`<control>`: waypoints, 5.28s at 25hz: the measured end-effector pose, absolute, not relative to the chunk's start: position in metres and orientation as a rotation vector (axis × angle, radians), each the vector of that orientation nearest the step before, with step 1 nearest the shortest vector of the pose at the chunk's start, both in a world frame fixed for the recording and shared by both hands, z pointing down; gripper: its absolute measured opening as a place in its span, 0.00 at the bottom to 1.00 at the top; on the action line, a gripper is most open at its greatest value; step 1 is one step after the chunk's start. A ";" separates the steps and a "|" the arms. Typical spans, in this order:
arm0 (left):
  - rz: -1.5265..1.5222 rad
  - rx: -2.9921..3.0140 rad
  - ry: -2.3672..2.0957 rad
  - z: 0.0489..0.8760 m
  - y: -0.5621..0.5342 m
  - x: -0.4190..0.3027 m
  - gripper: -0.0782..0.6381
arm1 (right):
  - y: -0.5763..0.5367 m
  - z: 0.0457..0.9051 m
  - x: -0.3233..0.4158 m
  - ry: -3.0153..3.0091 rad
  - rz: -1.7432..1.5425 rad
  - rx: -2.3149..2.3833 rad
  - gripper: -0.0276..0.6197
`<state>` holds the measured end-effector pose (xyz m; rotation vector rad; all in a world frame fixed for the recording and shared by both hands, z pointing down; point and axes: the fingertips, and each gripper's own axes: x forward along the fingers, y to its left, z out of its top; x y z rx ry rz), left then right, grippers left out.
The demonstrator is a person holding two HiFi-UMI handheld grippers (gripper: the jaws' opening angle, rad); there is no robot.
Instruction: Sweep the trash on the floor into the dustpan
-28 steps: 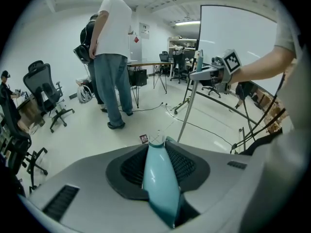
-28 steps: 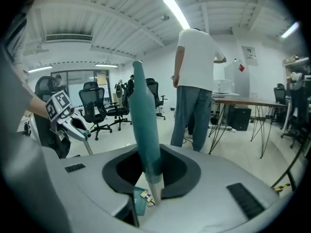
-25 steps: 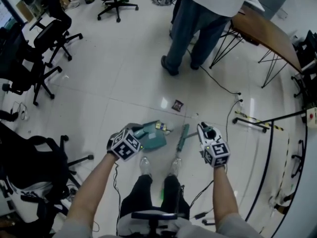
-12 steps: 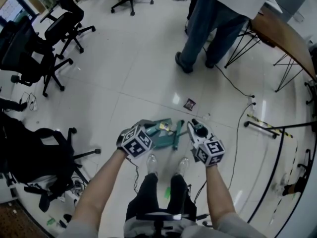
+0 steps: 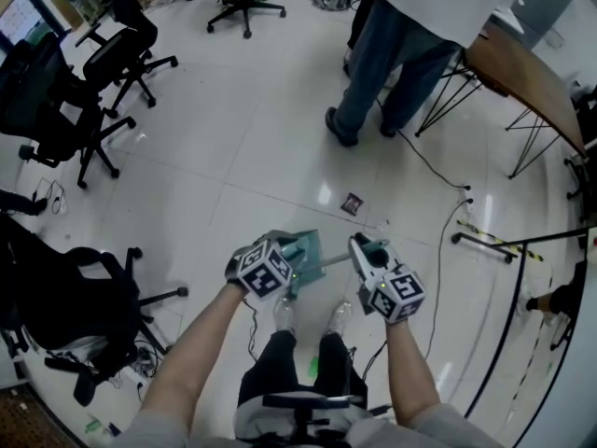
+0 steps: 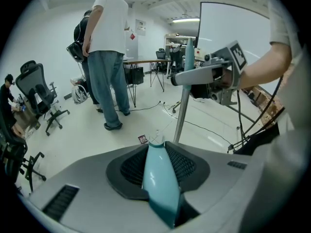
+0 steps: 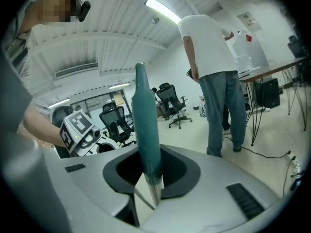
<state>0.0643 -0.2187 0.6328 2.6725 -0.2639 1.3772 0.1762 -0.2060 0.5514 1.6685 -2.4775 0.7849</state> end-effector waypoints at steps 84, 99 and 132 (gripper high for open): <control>1.376 2.608 -0.480 0.631 -0.372 0.195 0.25 | -0.383 0.606 0.388 -2.369 0.502 1.494 0.16; 1.315 2.607 -0.483 0.636 -0.362 0.176 0.25 | -0.366 0.581 0.259 -2.615 0.672 1.218 0.16; 1.004 2.452 -0.824 0.658 -0.246 0.173 0.25 | -0.261 0.470 0.301 -2.463 0.371 1.527 0.15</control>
